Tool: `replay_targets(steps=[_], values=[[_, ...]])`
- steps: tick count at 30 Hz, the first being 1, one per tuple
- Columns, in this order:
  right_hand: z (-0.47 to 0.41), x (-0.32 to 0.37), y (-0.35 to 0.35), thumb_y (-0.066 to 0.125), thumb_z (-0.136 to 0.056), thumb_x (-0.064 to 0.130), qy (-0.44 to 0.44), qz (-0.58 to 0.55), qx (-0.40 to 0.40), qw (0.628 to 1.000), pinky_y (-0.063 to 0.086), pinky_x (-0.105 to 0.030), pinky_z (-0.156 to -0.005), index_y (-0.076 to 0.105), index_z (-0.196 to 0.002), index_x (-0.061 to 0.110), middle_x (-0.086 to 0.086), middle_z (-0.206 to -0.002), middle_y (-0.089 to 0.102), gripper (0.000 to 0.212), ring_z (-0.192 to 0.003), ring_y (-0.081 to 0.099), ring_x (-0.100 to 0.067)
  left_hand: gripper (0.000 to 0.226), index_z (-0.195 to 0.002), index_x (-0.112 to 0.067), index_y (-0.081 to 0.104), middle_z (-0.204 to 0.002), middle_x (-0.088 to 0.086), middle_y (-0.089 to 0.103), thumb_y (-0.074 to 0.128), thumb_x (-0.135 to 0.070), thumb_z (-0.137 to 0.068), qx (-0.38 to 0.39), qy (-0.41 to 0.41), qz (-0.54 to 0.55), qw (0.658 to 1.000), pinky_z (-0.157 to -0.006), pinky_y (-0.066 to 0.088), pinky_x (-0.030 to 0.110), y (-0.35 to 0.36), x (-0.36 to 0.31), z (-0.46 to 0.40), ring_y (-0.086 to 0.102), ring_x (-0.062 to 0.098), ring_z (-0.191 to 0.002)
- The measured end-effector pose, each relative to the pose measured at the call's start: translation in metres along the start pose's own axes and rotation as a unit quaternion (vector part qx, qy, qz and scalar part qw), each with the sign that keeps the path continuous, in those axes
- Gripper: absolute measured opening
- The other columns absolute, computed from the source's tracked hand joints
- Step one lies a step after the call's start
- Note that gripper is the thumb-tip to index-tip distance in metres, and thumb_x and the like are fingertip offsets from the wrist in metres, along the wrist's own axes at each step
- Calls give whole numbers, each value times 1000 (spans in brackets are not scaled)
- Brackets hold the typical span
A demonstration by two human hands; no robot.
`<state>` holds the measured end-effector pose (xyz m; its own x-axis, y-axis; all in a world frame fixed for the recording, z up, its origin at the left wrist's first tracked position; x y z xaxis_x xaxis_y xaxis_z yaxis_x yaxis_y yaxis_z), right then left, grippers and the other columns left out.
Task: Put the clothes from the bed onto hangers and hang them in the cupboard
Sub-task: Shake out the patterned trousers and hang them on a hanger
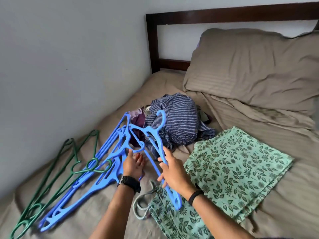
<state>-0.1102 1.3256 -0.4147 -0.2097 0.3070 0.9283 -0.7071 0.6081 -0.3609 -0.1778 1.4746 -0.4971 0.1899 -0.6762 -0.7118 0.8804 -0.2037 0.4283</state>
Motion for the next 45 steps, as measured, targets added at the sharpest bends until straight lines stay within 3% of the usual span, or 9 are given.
replay_targets(steps=[5, 11, 14, 17, 22, 30, 36, 40, 45], values=[[-1, 0, -13, 44, -96, -2, -33, 22, -48, 998, 44, -11, -43, 39, -144, 26, -6, -121, 60, 56, -47, 61, -7, 24, -90, -11, 55, -69, 1, 65, 39, -24, -103, -8, 17, 33, 999, -46, 52, 19, -4, -12, -19, 62, 13, -60], [-9, 2, -36, 44, -94, -5, -50, -39, -106, 992, 45, -13, -44, 44, -141, 19, -4, -113, 63, 52, -44, 60, -6, 20, -84, -8, 51, -81, 8, 54, 41, -12, -101, -70, 39, 84, 993, -49, 53, 19, -16, -6, -18, 56, 16, -71], [-8, 4, -57, 45, -97, 0, -49, -93, -92, 990, 38, -15, -33, 42, -139, 22, 1, -112, 63, 48, -45, 60, -6, 4, -96, -9, 52, -90, 6, 51, 51, -6, -93, -117, 123, -98, 981, -66, 54, 26, -16, -6, -5, 56, 12, -74], [-7, -9, -92, 44, -98, 0, -30, -148, -100, 983, 36, -17, -30, 42, -132, 26, -2, -112, 65, 44, -45, 58, -7, 46, -128, -4, 50, -125, 17, 44, 60, -4, -83, -140, 257, -346, 892, -102, 34, 35, 19, -13, 31, 47, 28, -113], [7, -41, -169, 45, -97, -1, 5, -164, -142, 976, 31, -18, -29, 48, -126, 22, 1, -104, 69, 38, -43, 55, -10, 39, -124, -2, 54, -121, 17, 50, 57, 0, -85, 19, 314, -438, 842, -98, 34, 31, 112, 18, 54, 48, 29, -111], [41, -104, -288, 46, -96, 0, 75, -115, -225, 965, 27, -15, -28, 48, -122, 17, -1, -96, 70, 31, -36, 50, -8, 23, -118, -1, 46, -73, 3, 51, 46, -1, -95, 321, 126, -490, 800, -58, 39, 29, 254, 151, 74, 49, 17, -61], [65, -136, -358, 50, -94, 1, 102, 53, -299, 947, 42, -17, -52, 55, -117, 19, -6, -96, 70, 30, -43, 48, 1, 28, -117, 6, 58, -115, 25, 61, 47, 4, -90, 404, 249, -575, 667, -76, 41, 30, 342, 194, 101, 60, 37, -101], [77, -152, -403, 55, -90, 8, 127, 163, -346, 915, 43, -32, -79, 61, -124, 19, -4, -105, 71, 36, -89, 64, -19, 45, -122, 4, 58, -129, 26, 52, 45, -3, -79, 439, 299, -615, 583, -101, 35, 33, 384, 226, 102, 51, 37, -119], [83, -163, -423, 56, -91, 6, 136, 151, -354, 913, 42, -28, -89, 59, -128, 18, -2, -104, 72, 40, -106, 62, -20, 45, -133, -8, 43, -134, 13, 33, 47, -2, -88, 447, 360, -698, 427, -83, 50, 47, 404, 254, 104, 58, 38, -100]])
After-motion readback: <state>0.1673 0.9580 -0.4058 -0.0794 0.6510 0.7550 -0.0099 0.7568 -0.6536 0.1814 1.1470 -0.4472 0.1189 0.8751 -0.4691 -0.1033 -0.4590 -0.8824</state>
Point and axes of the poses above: each hand's wrist, its own z-axis away from the middle knuckle, its own y-axis out of the palm, x = y × z, the point moved 9 cm from there along -z, towards the middle knuckle
